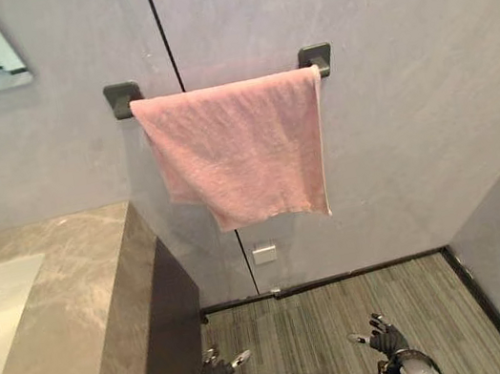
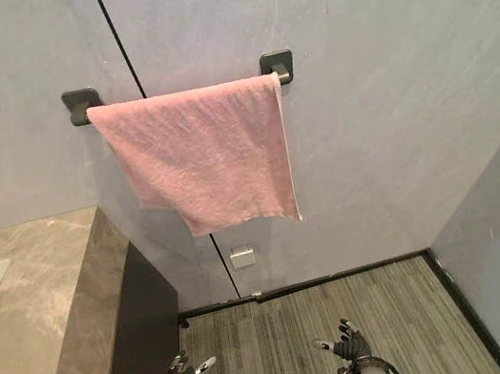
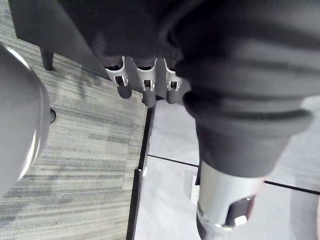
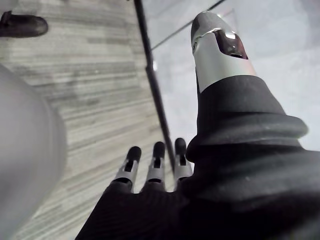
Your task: Organize washtable
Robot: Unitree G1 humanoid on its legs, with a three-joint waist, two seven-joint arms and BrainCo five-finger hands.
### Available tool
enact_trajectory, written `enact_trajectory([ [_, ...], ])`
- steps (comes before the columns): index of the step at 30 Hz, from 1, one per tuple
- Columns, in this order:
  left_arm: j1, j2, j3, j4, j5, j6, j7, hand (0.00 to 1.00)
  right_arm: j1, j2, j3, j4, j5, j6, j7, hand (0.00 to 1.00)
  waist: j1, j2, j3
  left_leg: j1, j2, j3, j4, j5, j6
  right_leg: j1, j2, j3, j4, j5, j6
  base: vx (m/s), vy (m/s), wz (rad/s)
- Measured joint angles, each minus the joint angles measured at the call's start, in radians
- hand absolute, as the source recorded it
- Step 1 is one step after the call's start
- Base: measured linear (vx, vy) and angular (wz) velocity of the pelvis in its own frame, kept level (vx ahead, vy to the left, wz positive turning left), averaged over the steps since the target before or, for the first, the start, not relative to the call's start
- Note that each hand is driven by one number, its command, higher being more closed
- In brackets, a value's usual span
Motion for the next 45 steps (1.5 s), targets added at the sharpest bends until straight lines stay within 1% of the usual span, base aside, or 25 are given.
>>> enact_trajectory([
  [1,0.001,0.000,0.009,-0.003,0.003,-0.001,0.000,0.00,0.005,-0.004,-0.005,0.001,0.001,0.000,-0.001,0.00,0.004,-0.019,-0.006,-0.015,-0.010,-0.029,-0.013,0.024,-0.006,0.027,0.012,0.003,-0.052,-0.032,0.004,-0.24,-0.420,1.47],
  [4,0.020,-0.023,0.022,0.002,-0.001,-0.001,0.002,0.00,-0.028,-0.071,-0.015,0.030,0.026,-0.009,-0.024,0.00,0.068,0.043,-0.028,-0.101,-0.007,-0.126,-0.167,0.203,0.028,0.099,0.086,-0.058,-0.364,-0.107,-0.039,-0.24,-0.249,1.03],
  [6,0.030,-0.026,0.028,0.022,-0.020,0.007,0.004,0.00,-0.040,-0.104,-0.029,0.048,0.037,-0.009,-0.035,0.00,0.066,0.081,-0.017,-0.110,-0.004,-0.161,-0.239,0.258,0.068,0.095,0.103,-0.145,-0.363,-0.098,-0.053,-0.32,-0.157,1.45],
  [7,0.042,-0.030,0.047,0.016,-0.045,0.000,0.018,0.00,-0.037,-0.104,-0.050,0.076,0.037,-0.007,-0.049,0.00,0.069,0.075,-0.017,-0.112,-0.004,-0.155,-0.285,0.197,0.058,0.103,0.103,-0.221,-0.360,-0.102,-0.074,-0.29,-0.093,1.52],
  [9,0.039,-0.031,0.100,0.013,-0.072,-0.001,0.027,0.00,-0.045,-0.102,-0.054,0.084,0.036,-0.007,-0.053,0.00,0.077,0.049,-0.014,-0.138,-0.005,-0.033,-0.209,0.197,0.056,0.103,0.070,-0.295,-0.359,-0.090,-0.090,-0.20,-0.048,1.16],
  [10,0.039,-0.035,0.129,0.013,-0.076,-0.002,0.028,0.00,-0.047,-0.102,-0.054,0.084,0.035,-0.007,-0.053,0.00,0.074,0.036,-0.014,-0.153,-0.007,0.021,-0.092,0.191,0.064,0.109,0.052,-0.330,-0.357,-0.084,-0.089,-0.11,-0.001,1.05],
  [11,0.040,-0.044,0.159,0.012,-0.074,-0.004,0.029,0.00,-0.046,-0.104,-0.057,0.083,0.033,-0.007,-0.052,0.00,0.073,0.032,-0.011,-0.155,-0.009,0.053,0.050,0.110,0.097,0.121,0.040,-0.381,-0.335,-0.081,-0.087,-0.10,0.011,1.37],
  [13,0.040,-0.053,0.188,0.003,-0.075,-0.006,0.026,0.00,-0.051,-0.108,-0.080,0.082,0.031,-0.004,-0.050,0.00,0.076,0.050,-0.001,-0.162,-0.033,0.021,0.015,0.143,0.097,0.103,0.060,-0.405,-0.276,-0.073,-0.113,-0.12,0.030,1.50],
  [14,0.038,-0.034,0.230,-0.003,-0.080,-0.008,0.025,0.00,-0.052,-0.089,-0.107,0.093,0.029,-0.010,-0.043,0.00,0.058,-0.018,-0.006,-0.147,-0.083,-0.042,-0.085,0.209,0.077,0.104,0.042,-0.382,-0.390,-0.049,-0.111,-0.12,0.007,1.61],
  [15,0.038,-0.028,0.293,0.002,-0.085,0.001,0.030,0.00,-0.082,-0.068,-0.173,0.129,0.018,-0.025,-0.043,0.00,0.061,-0.019,0.006,-0.166,-0.042,-0.006,0.107,0.043,0.125,0.139,0.041,-0.463,-0.444,0.003,-0.080,-0.09,0.009,1.41],
  [17,0.072,-0.010,0.350,0.050,-0.084,0.007,0.036,0.00,-0.091,-0.071,-0.221,0.174,-0.003,-0.030,-0.043,0.00,0.064,-0.024,0.014,-0.134,0.057,0.029,0.231,-0.065,0.100,0.160,0.034,-0.519,-0.473,0.037,-0.068,-0.04,0.106,1.03],
  [20,0.110,-0.005,0.357,0.150,-0.087,0.031,0.049,0.00,-0.084,-0.090,-0.286,0.289,-0.004,-0.024,-0.045,0.00,0.044,0.003,0.017,-0.134,0.190,0.075,0.187,-0.100,0.050,0.173,-0.010,-0.652,-0.487,0.072,-0.008,-0.05,0.386,1.34],
  [21,0.114,-0.001,0.358,0.163,-0.095,0.041,0.053,0.00,-0.077,-0.090,-0.319,0.326,-0.003,-0.020,-0.045,0.00,0.045,0.007,0.017,-0.147,0.191,0.148,0.174,-0.094,-0.010,0.184,-0.056,-0.702,-0.486,0.093,0.030,0.02,0.465,1.42],
  [23,0.120,0.010,0.340,0.174,-0.097,0.039,0.058,0.00,-0.078,-0.077,-0.362,0.364,0.003,-0.015,-0.044,0.00,0.048,-0.013,0.025,-0.168,0.085,0.143,0.186,-0.090,0.022,0.207,-0.139,-0.752,-0.485,0.148,0.035,0.12,0.507,1.40],
  [25,0.118,0.021,0.299,0.181,-0.092,0.038,0.069,0.00,-0.078,-0.069,-0.392,0.371,0.005,-0.010,-0.042,0.00,0.044,0.008,0.029,-0.193,-0.008,0.080,0.230,-0.124,0.075,0.247,-0.199,-0.760,-0.455,0.218,0.009,0.16,0.575,1.49],
  [27,0.116,0.017,0.277,0.184,-0.069,0.030,0.067,0.00,-0.069,-0.067,-0.454,0.379,0.007,-0.005,-0.023,0.00,0.028,0.029,0.027,-0.173,-0.113,0.005,0.229,-0.153,0.134,0.236,-0.268,-0.662,-0.301,0.236,-0.149,0.17,0.532,1.65],
  [28,0.119,0.024,0.273,0.196,-0.051,0.024,0.066,0.00,-0.067,-0.069,-0.487,0.380,0.006,-0.003,-0.020,0.00,0.012,0.040,0.034,-0.108,-0.177,-0.056,0.191,-0.155,0.152,0.174,-0.187,-0.372,-0.175,0.123,-0.119,0.20,0.472,1.48],
  [31,0.157,0.040,0.273,0.201,-0.023,0.025,0.065,0.00,-0.062,-0.063,-0.479,0.382,0.006,-0.003,-0.018,0.00,0.014,0.031,0.039,0.012,-0.223,-0.110,0.097,-0.139,0.192,0.050,-0.033,-0.214,-0.070,-0.003,-0.092,0.19,0.290,0.77],
  [37,0.154,0.030,0.277,0.183,0.046,0.043,0.035,0.00,0.015,-0.015,-0.416,0.274,0.036,-0.015,-0.024,0.00,-0.024,0.001,0.030,0.184,-0.244,-0.120,-0.030,-0.169,0.241,-0.197,0.187,-0.304,-0.178,-0.014,-0.104,0.26,0.133,0.45],
  [38,0.160,0.038,0.273,0.156,0.078,0.045,0.030,0.00,0.032,-0.001,-0.415,0.258,0.042,-0.013,-0.025,0.00,-0.034,-0.010,0.013,0.216,-0.257,-0.112,-0.046,-0.192,0.234,-0.201,0.196,-0.360,-0.284,0.034,-0.181,0.33,0.065,0.36],
  [40,0.154,0.032,0.269,0.143,0.108,0.045,0.028,0.00,0.045,-0.010,-0.396,0.249,0.045,-0.006,-0.024,0.00,-0.041,0.004,-0.028,0.230,-0.258,-0.111,-0.032,-0.238,0.200,-0.188,0.220,-0.382,-0.333,0.066,-0.235,0.49,0.095,0.35],
  [41,0.141,0.018,0.260,0.132,0.137,0.045,0.029,0.00,0.054,-0.018,-0.379,0.218,0.045,-0.004,-0.023,0.00,-0.054,0.019,-0.049,0.212,-0.242,-0.097,0.107,-0.265,0.090,-0.139,0.231,-0.388,-0.378,0.108,-0.273,0.65,0.148,0.43],
  [42,0.113,0.019,0.235,0.101,0.171,0.045,0.032,0.00,0.058,-0.020,-0.355,0.186,0.046,-0.007,-0.026,0.00,-0.069,0.033,-0.040,0.086,-0.225,-0.040,0.418,-0.202,0.032,-0.105,0.248,-0.367,-0.398,0.136,-0.277,0.65,0.154,0.24],
  [44,0.100,-0.002,0.183,0.023,0.209,0.044,0.052,0.00,0.038,-0.023,-0.325,0.154,0.044,-0.003,-0.038,0.00,-0.020,0.047,-0.035,-0.065,-0.108,0.078,0.772,-0.033,0.060,-0.028,0.288,-0.275,-0.436,0.131,-0.275,0.49,0.143,-1.05],
  [45,0.095,-0.001,0.148,-0.011,0.213,0.043,0.065,0.00,0.003,-0.022,-0.306,0.155,0.044,-0.008,-0.051,0.00,0.001,0.050,-0.035,-0.117,-0.027,0.102,0.868,-0.064,0.096,0.008,0.309,-0.208,-0.448,0.132,-0.269,0.57,0.187,-2.22],
])
